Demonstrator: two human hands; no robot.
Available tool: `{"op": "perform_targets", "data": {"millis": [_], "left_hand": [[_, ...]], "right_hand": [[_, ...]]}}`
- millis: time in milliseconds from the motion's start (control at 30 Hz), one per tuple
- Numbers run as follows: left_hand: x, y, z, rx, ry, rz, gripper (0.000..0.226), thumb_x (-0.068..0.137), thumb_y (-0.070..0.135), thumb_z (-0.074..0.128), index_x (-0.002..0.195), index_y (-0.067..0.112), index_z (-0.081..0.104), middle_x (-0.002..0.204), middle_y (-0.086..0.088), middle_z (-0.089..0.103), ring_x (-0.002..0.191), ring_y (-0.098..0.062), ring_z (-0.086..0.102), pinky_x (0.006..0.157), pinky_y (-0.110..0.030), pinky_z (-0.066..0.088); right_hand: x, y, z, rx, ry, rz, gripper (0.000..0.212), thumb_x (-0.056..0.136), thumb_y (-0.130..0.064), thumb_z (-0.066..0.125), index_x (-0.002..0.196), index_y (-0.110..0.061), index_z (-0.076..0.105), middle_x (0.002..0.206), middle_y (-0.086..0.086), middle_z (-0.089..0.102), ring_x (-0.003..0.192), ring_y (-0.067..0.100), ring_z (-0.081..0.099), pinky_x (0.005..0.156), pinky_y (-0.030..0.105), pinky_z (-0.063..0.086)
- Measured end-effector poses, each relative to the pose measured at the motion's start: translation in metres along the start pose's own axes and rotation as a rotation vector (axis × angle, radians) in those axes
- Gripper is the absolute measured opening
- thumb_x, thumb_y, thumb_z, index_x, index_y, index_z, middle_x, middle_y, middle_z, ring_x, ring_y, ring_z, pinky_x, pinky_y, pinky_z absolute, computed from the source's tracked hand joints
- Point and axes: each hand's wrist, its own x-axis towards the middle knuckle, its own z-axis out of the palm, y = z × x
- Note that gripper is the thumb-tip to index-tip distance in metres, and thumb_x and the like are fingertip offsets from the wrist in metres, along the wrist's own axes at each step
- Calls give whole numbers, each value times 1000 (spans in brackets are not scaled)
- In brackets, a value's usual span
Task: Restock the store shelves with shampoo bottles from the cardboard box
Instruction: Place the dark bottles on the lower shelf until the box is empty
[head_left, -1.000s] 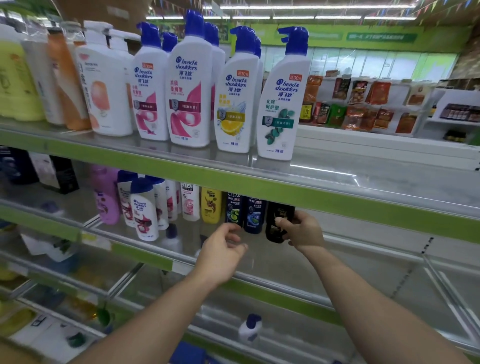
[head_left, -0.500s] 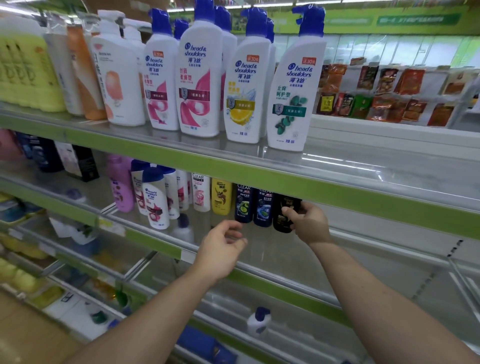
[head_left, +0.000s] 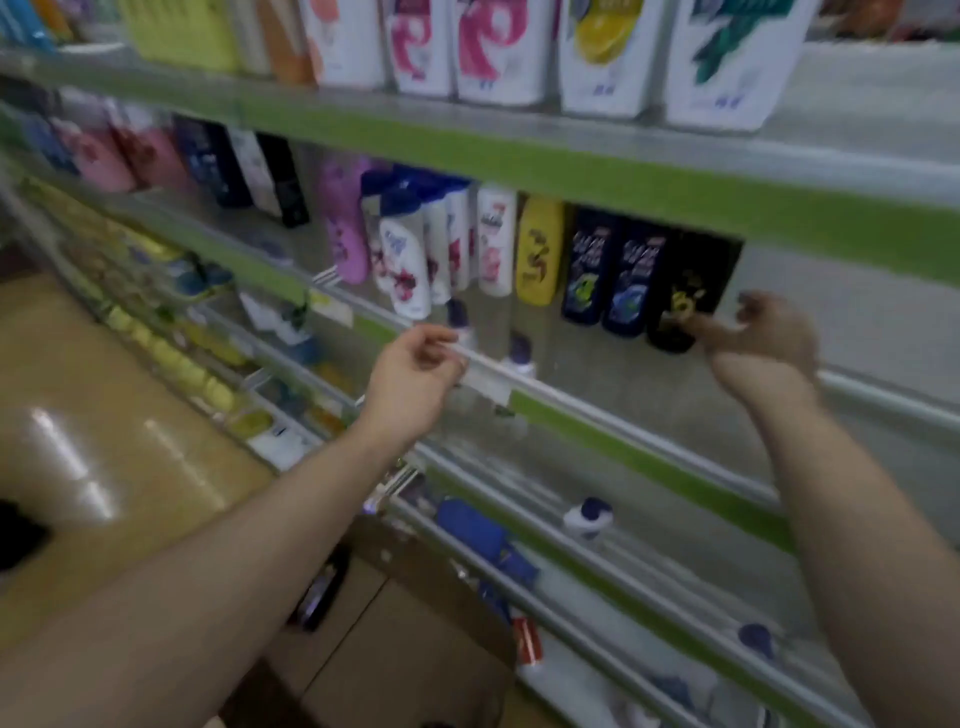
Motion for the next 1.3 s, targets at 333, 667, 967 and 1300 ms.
{"op": "perform_targets", "data": {"millis": [333, 667, 967, 1300], "left_hand": [[-15, -114, -76, 93, 106, -243, 17, 89, 1, 61, 96, 16, 64, 78, -5, 55, 63, -13, 53, 54, -16, 43], [-17, -294, -160, 391, -63, -673, 16, 80, 21, 74, 73, 28, 60, 78, 6, 69, 86, -22, 68, 74, -26, 48], [-23, -402, -226, 577, -333, -978, 32, 81, 36, 70, 101, 11, 71, 105, -14, 71, 92, -30, 64, 68, -29, 44], [-32, -453, -234, 281, -204, -1301, 62, 87, 48, 69, 133, 11, 54, 120, -9, 58, 106, -31, 55, 90, -43, 53]], "right_hand": [[-165, -59, 64, 490, -198, -318, 10, 84, -32, 73, 90, -32, 66, 85, -12, 66, 77, 0, 61, 67, 7, 44], [-283, -39, 273, 167, -758, 1, 10, 78, -27, 78, 79, -26, 68, 64, -11, 64, 65, 4, 62, 67, 25, 52], [-325, -7, 400, -92, -875, 242, 14, 78, -33, 75, 70, -30, 64, 70, -13, 68, 78, 11, 67, 69, 20, 45], [-389, 86, 404, -533, -1104, 565, 26, 89, -37, 66, 99, -13, 70, 110, 10, 69, 84, 23, 59, 75, 25, 40]]}}
